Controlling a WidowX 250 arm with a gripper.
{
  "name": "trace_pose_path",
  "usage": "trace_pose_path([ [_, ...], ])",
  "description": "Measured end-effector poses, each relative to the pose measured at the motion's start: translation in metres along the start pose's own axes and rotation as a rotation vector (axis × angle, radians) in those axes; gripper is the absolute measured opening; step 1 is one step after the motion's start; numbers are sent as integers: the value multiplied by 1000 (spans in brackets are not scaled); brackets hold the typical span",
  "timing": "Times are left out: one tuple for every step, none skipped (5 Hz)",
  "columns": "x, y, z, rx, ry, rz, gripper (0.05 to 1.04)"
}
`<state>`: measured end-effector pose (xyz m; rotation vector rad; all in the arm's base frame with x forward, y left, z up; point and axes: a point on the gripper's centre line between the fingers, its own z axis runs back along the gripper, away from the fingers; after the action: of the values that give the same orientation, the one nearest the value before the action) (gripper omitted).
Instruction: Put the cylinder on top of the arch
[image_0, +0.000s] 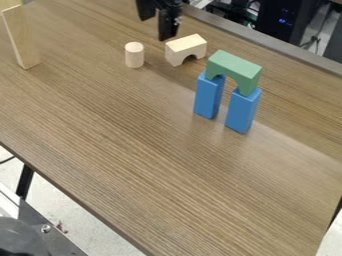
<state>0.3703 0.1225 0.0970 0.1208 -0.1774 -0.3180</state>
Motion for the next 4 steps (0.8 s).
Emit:
trace_pose_path([
  [-11, 14, -9, 13, 33, 43, 1000],
  [-22, 23, -10, 12, 55, 78, 1000],
  [-28, 26, -12, 16, 66, 84, 1000],
  [-32, 24, -16, 19, 79, 76, 1000],
])
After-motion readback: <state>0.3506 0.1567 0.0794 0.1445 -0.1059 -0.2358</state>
